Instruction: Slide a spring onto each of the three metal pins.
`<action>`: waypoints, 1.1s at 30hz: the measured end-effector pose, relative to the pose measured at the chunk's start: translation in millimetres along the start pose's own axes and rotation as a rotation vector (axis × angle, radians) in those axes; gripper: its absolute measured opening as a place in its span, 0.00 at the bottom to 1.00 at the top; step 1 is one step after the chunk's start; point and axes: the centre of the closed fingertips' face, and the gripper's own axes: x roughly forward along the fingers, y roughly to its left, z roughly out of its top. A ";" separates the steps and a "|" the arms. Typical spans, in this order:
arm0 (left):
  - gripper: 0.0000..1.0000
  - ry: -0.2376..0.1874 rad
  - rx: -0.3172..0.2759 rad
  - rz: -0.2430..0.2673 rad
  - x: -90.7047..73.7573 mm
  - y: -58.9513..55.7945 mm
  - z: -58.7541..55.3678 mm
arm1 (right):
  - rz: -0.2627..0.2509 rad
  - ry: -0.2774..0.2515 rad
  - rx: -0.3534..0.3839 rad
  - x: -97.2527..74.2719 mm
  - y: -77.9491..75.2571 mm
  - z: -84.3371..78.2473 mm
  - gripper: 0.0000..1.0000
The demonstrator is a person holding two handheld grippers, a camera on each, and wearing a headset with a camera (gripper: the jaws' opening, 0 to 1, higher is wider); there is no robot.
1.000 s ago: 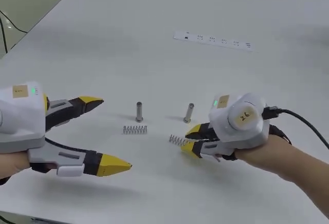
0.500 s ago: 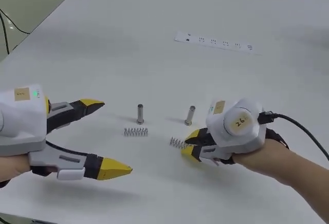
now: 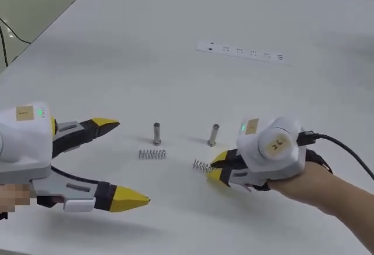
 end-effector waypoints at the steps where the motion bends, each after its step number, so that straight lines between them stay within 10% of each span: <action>1: 0.98 -0.001 0.000 0.000 0.1 -0.1 0.3 | -0.007 0.002 -0.016 -1.8 -1.2 -0.1 0.08; 33: 0.86 0.046 -0.010 -0.124 15.4 -25.4 -2.7 | 0.015 -0.032 -0.167 -40.1 11.7 10.7 0.07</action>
